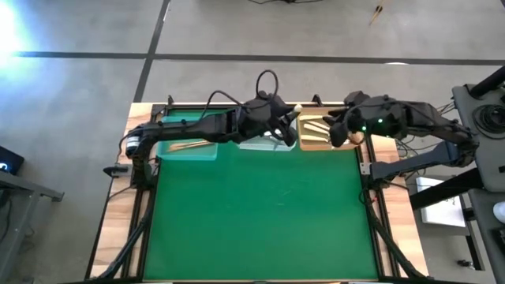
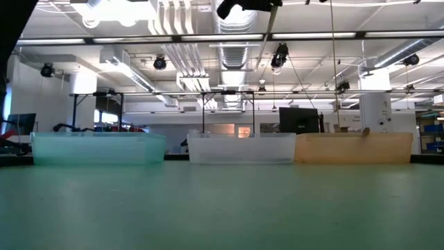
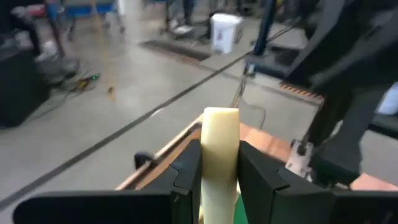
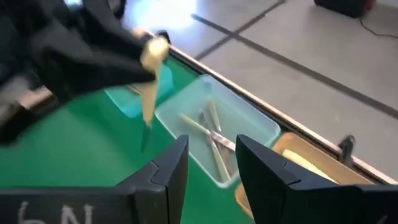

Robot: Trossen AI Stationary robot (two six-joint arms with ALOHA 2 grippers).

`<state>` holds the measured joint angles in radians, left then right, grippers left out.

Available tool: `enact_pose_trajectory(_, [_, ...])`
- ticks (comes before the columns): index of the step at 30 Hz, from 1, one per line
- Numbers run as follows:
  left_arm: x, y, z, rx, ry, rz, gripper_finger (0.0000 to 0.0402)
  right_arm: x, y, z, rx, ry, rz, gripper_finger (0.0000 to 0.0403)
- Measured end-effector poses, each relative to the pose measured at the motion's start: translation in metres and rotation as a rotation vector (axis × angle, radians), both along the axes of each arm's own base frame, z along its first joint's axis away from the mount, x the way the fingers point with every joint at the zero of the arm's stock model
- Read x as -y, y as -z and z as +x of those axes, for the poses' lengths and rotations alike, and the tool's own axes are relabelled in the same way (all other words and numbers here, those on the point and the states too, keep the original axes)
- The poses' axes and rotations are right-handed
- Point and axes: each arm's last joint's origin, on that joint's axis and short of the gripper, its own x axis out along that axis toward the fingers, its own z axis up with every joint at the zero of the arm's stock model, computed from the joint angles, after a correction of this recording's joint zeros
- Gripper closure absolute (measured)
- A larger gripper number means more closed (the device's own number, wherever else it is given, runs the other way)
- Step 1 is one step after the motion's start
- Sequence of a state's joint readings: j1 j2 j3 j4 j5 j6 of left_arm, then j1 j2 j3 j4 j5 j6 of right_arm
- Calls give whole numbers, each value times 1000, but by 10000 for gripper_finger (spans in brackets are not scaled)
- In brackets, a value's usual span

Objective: Sort silverware by color (type)
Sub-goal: Put the yellow knife into the orange bin

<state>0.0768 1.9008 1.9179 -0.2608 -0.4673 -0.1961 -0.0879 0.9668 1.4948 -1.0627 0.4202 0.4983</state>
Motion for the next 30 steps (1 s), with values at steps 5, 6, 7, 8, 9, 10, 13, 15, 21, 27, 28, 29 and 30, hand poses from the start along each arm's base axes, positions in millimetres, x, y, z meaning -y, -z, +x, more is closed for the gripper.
enact_pose_trajectory(5, [0,-10,5,133,276,35,338,1,13,8,-64,-35,-38,277])
enact_pose_trajectory(6, [0,-12,6,155,312,41,336,1,14,9,-71,-50,-47,278])
enact_pose_trajectory(7, [-1,-14,5,166,329,43,334,0,15,10,-74,-73,-56,278])
enact_pose_trajectory(8, [-3,-15,5,168,332,44,334,0,14,11,-67,-92,-54,278])
enact_pose_trajectory(9, [-6,-16,4,169,326,45,334,0,13,12,-53,-111,-57,278])
enact_pose_trajectory(10, [-9,-16,4,167,318,45,336,-1,11,13,-31,-127,-60,278])
enact_pose_trajectory(13, [-16,-17,3,167,304,50,339,-2,5,14,31,-184,-71,278])
enact_pose_trajectory(15, [-21,-17,2,171,296,51,339,-3,2,13,50,-204,-83,278])
enact_pose_trajectory(21, [-35,-22,-1,177,287,70,338,-2,1,14,77,-164,-81,292])
enact_pose_trajectory(27, [-44,-22,-3,177,307,73,339,0,1,25,111,-109,-58,296])
enact_pose_trajectory(28, [-45,-22,-3,182,315,73,339,1,2,27,112,-90,-70,293])
enact_pose_trajectory(29, [-46,-22,-3,184,314,74,339,2,3,30,105,-73,-78,290])
enact_pose_trajectory(30, [-48,-22,-4,183,311,75,339,3,4,33,100,-61,-84,285])
